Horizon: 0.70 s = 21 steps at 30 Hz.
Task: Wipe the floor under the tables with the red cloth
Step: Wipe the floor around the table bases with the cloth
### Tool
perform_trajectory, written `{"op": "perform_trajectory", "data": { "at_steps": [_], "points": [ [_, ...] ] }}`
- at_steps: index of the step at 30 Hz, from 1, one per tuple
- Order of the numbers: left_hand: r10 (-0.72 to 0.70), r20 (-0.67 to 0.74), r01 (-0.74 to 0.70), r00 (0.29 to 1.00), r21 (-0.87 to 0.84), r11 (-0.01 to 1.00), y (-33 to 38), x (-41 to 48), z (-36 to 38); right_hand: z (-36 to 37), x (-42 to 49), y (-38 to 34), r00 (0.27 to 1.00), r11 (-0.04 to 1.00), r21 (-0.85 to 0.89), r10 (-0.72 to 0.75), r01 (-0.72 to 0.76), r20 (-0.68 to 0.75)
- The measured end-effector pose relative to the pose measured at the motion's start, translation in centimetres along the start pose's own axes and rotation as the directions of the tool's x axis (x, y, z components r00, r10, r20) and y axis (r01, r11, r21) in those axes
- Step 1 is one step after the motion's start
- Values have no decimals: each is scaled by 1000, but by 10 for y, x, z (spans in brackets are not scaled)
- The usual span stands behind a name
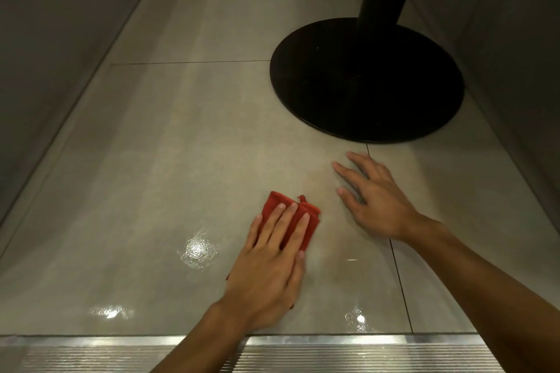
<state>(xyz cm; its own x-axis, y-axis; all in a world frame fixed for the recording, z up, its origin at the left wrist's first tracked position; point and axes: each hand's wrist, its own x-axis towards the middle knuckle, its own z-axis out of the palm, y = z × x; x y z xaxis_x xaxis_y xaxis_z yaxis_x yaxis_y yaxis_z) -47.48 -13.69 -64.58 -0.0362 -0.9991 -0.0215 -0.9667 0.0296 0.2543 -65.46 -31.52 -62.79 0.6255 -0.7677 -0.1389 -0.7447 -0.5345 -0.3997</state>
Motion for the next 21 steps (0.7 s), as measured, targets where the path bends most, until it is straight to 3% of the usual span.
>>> {"op": "perform_trajectory", "data": {
  "at_steps": [4, 10, 16, 21],
  "points": [
    [35, -8, -35, 999, 2, 999, -17, -14, -5, -1, -1, -1, 1000, 1000, 18, -4, 4, 6],
    [-125, -43, 125, 991, -16, 992, -13, 9, -4, -2, -3, -4, 1000, 1000, 16, 2, -3, 17],
    [74, 28, -74, 997, 6, 997, 12, -15, 2, -2, -1, -2, 1000, 1000, -9, 13, -12, 24],
    [118, 32, -119, 992, 4, 993, -9, -28, -5, 0, -1, 2, 1000, 1000, -5, -2, 2, 12]
  ]
}}
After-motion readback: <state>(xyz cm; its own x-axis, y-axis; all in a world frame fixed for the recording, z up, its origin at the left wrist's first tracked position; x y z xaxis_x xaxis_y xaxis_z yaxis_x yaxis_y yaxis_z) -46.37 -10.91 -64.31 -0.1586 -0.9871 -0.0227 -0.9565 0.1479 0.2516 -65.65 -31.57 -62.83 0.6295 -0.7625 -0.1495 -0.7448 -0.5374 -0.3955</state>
